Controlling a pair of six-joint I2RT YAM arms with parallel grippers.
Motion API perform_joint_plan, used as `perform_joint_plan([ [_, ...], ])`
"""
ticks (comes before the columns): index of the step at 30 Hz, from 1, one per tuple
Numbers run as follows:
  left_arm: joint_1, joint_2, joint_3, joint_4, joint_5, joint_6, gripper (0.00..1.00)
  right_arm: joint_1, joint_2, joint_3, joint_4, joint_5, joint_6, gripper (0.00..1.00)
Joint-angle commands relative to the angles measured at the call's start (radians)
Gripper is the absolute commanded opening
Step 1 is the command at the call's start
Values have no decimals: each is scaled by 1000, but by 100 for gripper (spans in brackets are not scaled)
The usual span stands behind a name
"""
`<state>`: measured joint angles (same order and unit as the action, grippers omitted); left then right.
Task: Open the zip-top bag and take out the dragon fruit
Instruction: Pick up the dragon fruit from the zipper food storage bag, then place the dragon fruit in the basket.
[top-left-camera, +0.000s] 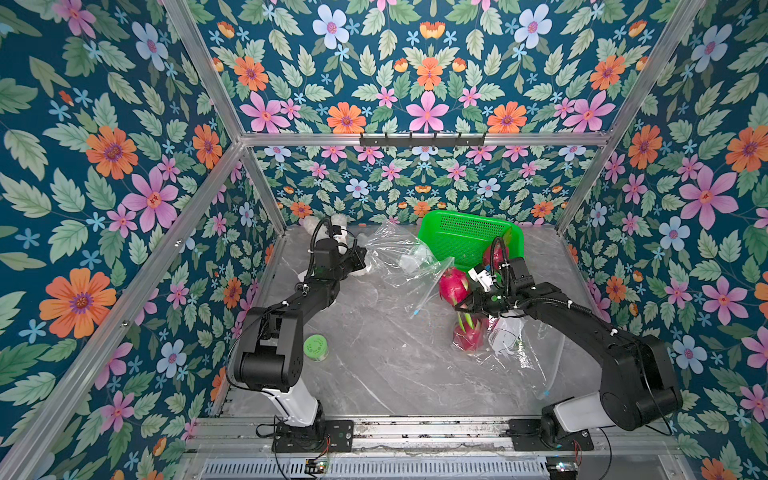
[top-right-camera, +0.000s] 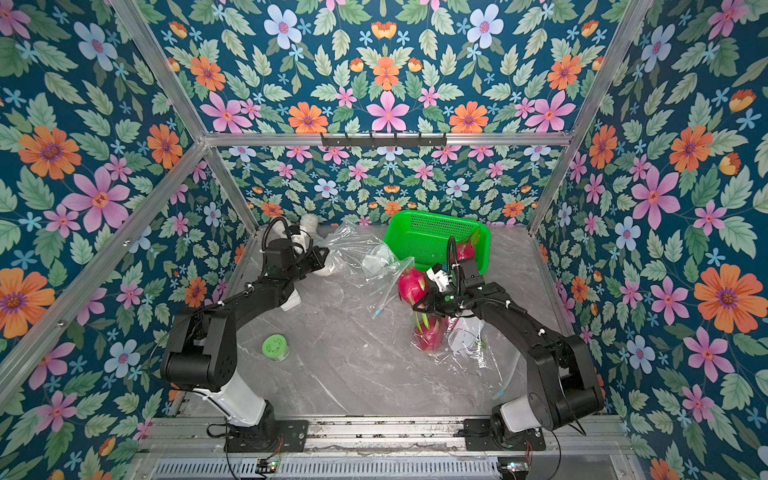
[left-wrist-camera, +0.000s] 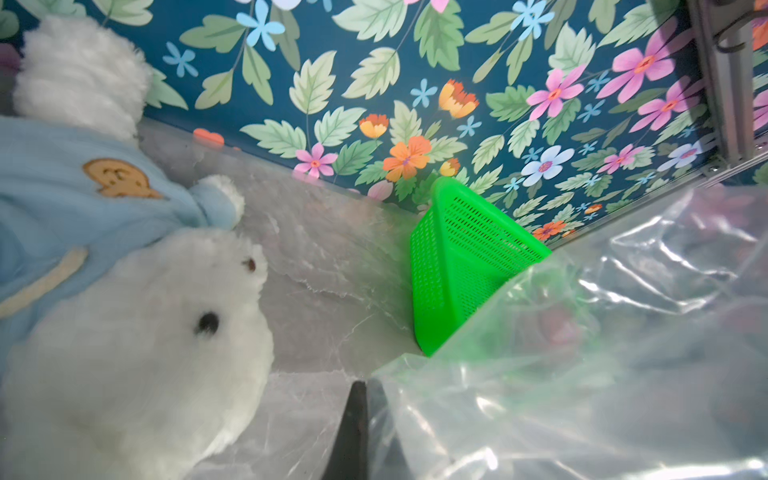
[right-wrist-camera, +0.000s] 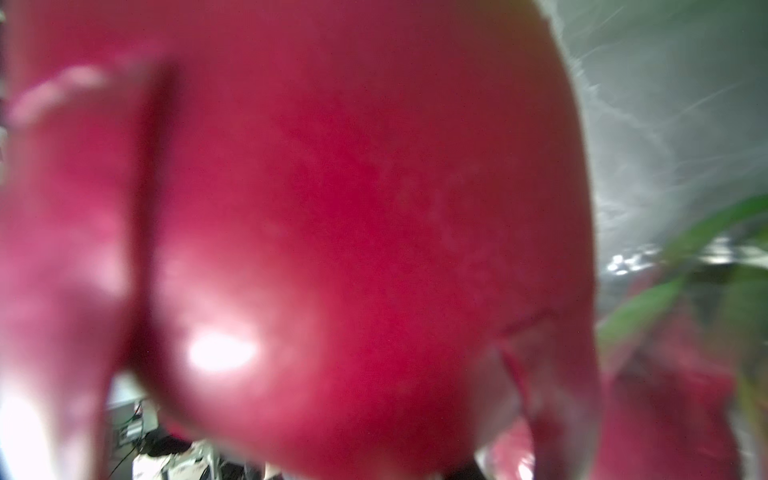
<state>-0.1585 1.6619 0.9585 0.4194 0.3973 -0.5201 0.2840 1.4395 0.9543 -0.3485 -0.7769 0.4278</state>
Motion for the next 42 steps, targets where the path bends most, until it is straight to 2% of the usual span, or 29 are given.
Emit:
perform_joint_plan([
  [1, 5, -34, -54, -14, -48, 25, 0, -28, -33, 2, -3, 32, -14, 0],
  [8, 4, -111, -168, -33, -34, 31, 0, -178, -70, 33, 74, 71, 30, 0],
  [13, 5, -147, -201, -55, -14, 34, 0, -256, 8, 111, 169, 82, 63, 0],
  [22, 2, -227, -260, -99, 47, 24, 0, -269, 384, 437, 176, 195, 52, 0],
  [29, 2, -293, -289, -137, 48, 33, 0, -267, 602, 571, 211, 242, 97, 0],
  [35, 2, -299, -289, -142, 52, 32, 0, -240, 673, 601, 177, 288, 80, 1],
  [42, 2, -299, -287, -144, 58, 27, 0, -229, 680, 588, 57, 422, 23, 7],
])
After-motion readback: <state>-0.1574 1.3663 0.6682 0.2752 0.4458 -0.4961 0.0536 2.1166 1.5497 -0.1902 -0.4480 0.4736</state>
